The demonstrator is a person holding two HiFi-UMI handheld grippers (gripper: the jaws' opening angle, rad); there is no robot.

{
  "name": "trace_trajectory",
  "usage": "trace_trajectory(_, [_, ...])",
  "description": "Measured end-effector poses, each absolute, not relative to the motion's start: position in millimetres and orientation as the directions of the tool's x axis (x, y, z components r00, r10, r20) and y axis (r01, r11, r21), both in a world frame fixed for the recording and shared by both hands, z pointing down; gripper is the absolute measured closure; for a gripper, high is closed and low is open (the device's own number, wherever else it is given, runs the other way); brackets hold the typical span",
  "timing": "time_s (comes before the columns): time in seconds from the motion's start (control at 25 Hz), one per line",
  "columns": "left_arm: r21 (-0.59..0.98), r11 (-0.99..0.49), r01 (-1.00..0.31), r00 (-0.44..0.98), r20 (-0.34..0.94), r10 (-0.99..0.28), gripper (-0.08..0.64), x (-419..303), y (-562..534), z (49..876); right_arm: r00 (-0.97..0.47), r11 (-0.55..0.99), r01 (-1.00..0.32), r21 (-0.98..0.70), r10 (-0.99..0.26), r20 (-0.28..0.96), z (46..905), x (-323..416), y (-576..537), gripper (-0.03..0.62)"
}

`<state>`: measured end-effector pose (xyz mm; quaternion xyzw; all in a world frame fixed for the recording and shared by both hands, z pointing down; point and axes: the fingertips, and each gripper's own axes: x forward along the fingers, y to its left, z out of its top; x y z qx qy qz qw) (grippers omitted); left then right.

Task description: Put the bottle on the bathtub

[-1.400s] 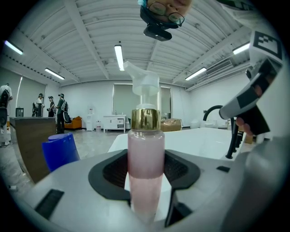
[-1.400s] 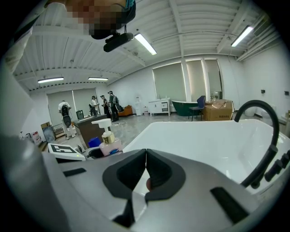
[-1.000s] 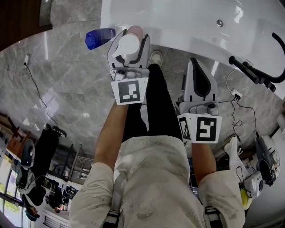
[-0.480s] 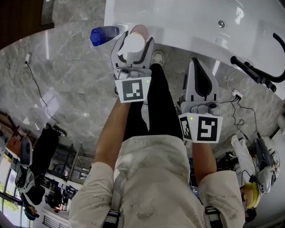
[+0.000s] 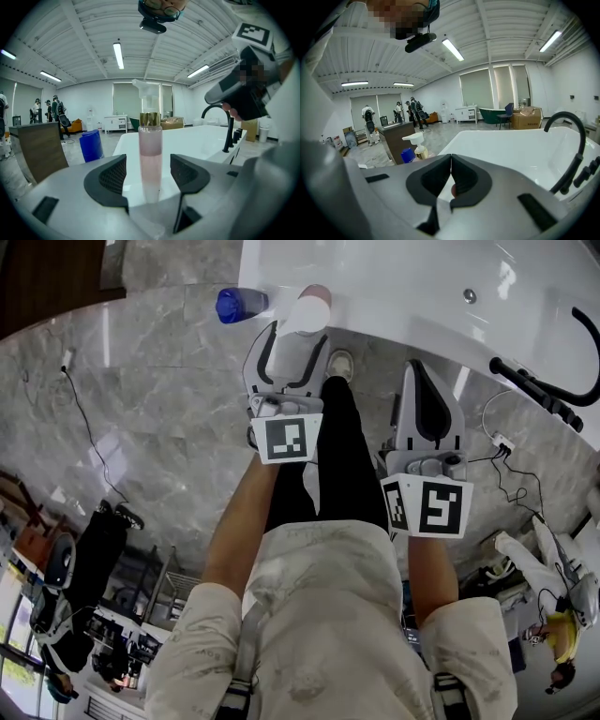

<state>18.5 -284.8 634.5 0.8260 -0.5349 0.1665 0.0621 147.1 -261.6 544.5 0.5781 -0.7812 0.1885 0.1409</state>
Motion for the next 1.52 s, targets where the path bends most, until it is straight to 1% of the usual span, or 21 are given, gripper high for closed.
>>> trace_trajectory(0.32, [-0.069, -0.459, -0.886, 0.412, 0.340, -0.846, 0.285, 5, -249, 594, -0.289, 0.272, -0.957, -0.102, -0.871, 0.398, 507, 131, -246, 0.603])
trace_trajectory(0.44, [-0.043, -0.452, -0.891, 0.416, 0.323, -0.850, 0.284, -8, -234, 568, -0.291, 0.280, -0.956, -0.088, -0.874, 0.388, 486, 119, -235, 0.603])
trace_trajectory(0.56, [-0.048, -0.461, -0.886, 0.429, 0.294, -0.854, 0.285, -18, -224, 542, -0.282, 0.278, -0.958, -0.063, -0.889, 0.360, 470, 112, -228, 0.603])
trace_trajectory(0.68, [-0.023, -0.440, -0.898, 0.417, 0.281, -0.865, 0.285, -30, -213, 520, -0.270, 0.278, -0.960, -0.027, -0.900, 0.342, 458, 107, -217, 0.603])
trace_trajectory(0.76, [-0.010, -0.422, -0.907, 0.403, 0.274, -0.873, 0.285, -39, -206, 504, -0.257, 0.270, -0.963, -0.006, -0.910, 0.325, 447, 104, -210, 0.603])
trace_trajectory(1.04, [0.029, -0.438, -0.899, 0.433, 0.212, -0.876, 0.285, -60, -171, 439, -0.210, 0.225, -0.974, 0.028, -0.940, 0.270, 400, 92, -177, 0.603])
trace_trajectory(1.24, [0.019, -0.434, -0.901, 0.429, 0.191, -0.883, 0.285, -80, -152, 387, -0.182, 0.197, -0.979, 0.057, -0.962, 0.203, 363, 90, -155, 0.603])
trace_trajectory(1.52, [-0.023, -0.422, -0.906, 0.419, 0.075, -0.905, 0.285, -108, -135, 309, -0.152, 0.158, -0.984, 0.081, -0.986, 0.068, 296, 80, -133, 0.603])
